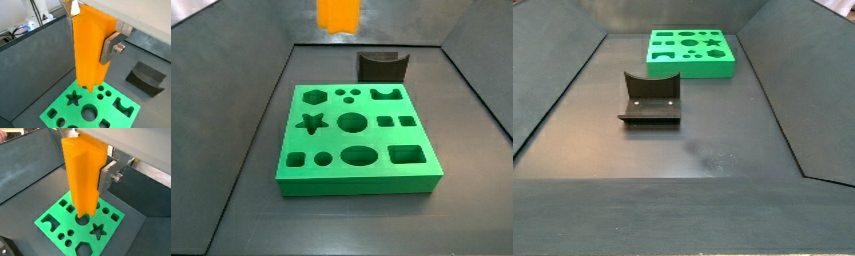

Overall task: Pick up the star object. Move up. Move to above the board. Insert the star object.
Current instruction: Insert the star object.

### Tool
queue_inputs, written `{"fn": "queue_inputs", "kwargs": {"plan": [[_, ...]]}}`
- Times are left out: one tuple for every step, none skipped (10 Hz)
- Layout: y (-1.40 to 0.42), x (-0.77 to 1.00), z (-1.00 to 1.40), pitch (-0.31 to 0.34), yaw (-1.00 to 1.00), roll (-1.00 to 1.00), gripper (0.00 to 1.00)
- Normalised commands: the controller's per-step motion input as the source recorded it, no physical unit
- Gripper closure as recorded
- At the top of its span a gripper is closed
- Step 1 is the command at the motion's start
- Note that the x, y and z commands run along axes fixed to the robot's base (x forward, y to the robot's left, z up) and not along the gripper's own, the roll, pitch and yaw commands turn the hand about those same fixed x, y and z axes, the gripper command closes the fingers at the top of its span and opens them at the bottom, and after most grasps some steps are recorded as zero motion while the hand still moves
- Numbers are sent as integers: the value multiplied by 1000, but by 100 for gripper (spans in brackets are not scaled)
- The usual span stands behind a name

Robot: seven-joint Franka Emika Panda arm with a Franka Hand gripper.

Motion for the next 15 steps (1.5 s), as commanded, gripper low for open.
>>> {"fn": "queue_inputs", "kwargs": {"plan": [[-11, 0, -454, -70, 657, 0, 100], [-89, 46, -489, -97, 926, -17, 100], [-71, 40, -477, -101, 949, -39, 100], [-66, 9, -423, -114, 957, -3, 100], [-23, 0, -366, -106, 951, 20, 100], [-111, 0, -191, -54, 860, 150, 100], [-100, 0, 0, 0, 163, 4, 100], [-226, -106, -140, -1, 189, 274, 100], [-283, -103, -3, 14, 109, 500, 100], [-246, -89, -197, 0, 111, 246, 100], [34, 0, 0, 0, 0, 0, 100], [69, 43, -457, 0, 260, 41, 100], [0, 0, -589, -26, 380, 80, 100], [0, 0, -583, -51, 337, 21, 100], [-69, 0, -523, -71, 186, 0, 100]]}}
